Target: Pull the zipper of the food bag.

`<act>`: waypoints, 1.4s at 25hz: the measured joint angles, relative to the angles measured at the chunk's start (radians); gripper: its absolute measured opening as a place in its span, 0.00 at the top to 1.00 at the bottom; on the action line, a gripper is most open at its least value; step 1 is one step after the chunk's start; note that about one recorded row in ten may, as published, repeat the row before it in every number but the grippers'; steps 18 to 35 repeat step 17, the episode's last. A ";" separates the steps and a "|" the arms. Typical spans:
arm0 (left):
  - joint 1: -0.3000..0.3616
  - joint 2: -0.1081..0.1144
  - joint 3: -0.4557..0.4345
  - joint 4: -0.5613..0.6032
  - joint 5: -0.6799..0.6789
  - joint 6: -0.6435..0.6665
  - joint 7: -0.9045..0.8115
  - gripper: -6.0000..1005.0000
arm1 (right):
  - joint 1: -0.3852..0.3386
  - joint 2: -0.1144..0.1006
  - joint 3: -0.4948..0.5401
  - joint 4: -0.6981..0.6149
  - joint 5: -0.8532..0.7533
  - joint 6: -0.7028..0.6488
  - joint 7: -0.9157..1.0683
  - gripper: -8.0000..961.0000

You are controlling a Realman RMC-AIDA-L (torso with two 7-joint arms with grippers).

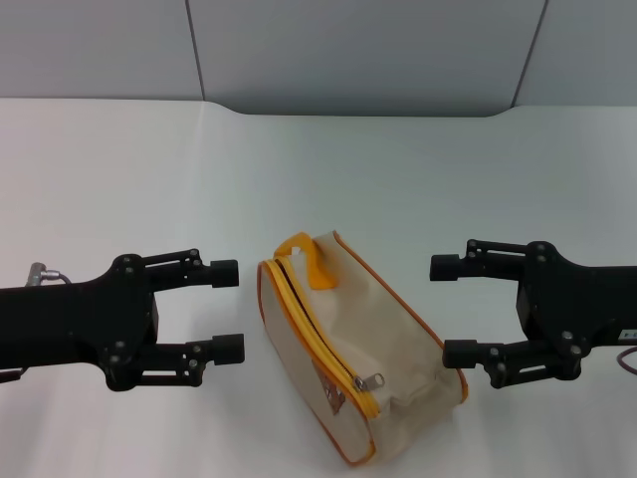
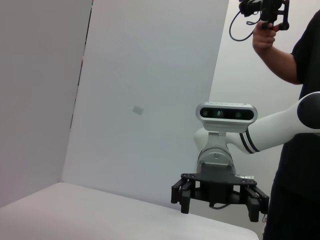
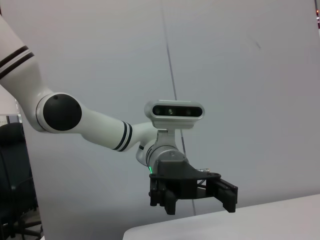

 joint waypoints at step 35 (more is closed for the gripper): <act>0.002 0.001 0.008 0.001 0.000 0.000 0.000 0.21 | -0.001 0.001 0.000 0.000 0.000 0.000 -0.003 0.12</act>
